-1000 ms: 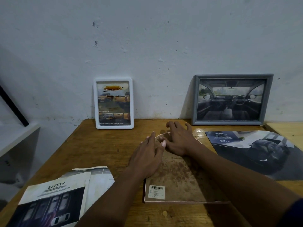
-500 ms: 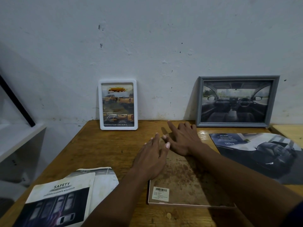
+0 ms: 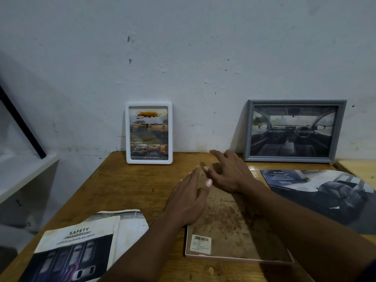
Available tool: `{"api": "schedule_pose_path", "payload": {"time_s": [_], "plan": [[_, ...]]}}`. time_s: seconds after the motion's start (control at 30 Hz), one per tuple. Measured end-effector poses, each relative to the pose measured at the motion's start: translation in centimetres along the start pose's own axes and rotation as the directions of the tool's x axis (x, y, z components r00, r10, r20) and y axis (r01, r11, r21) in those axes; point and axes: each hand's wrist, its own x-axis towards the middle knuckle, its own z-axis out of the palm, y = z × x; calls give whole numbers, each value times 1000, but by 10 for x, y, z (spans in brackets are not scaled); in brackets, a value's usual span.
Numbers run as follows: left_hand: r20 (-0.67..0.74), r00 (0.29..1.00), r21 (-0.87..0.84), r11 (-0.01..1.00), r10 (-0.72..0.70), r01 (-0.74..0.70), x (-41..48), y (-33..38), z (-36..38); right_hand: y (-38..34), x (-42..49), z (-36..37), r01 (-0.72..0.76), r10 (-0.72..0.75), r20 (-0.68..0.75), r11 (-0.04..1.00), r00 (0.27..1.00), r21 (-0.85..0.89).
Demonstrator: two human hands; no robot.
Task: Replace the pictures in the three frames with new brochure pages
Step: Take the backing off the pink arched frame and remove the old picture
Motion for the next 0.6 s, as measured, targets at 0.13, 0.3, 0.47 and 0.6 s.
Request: {"api": "schedule_pose_path", "payload": {"time_s": [0.13,0.3,0.47,0.6], "plan": [[-98,995,-139,990,-13,0,4,-3,0,-4,9,-12,44,-41,-81,998,996,44],[-136,991,-186,982,1,-26,6,0,-8,-9,12,-26,68,-64,-163,997,985,21],[-153,988,-186,982,7,-36,-1,3,-17,-8,0,-46,19,3,-190,993,982,115],[-186,982,-173,985,-9,-24,-10,2,-21,9,-34,-61,-187,213,-66,944,975,273]]}}
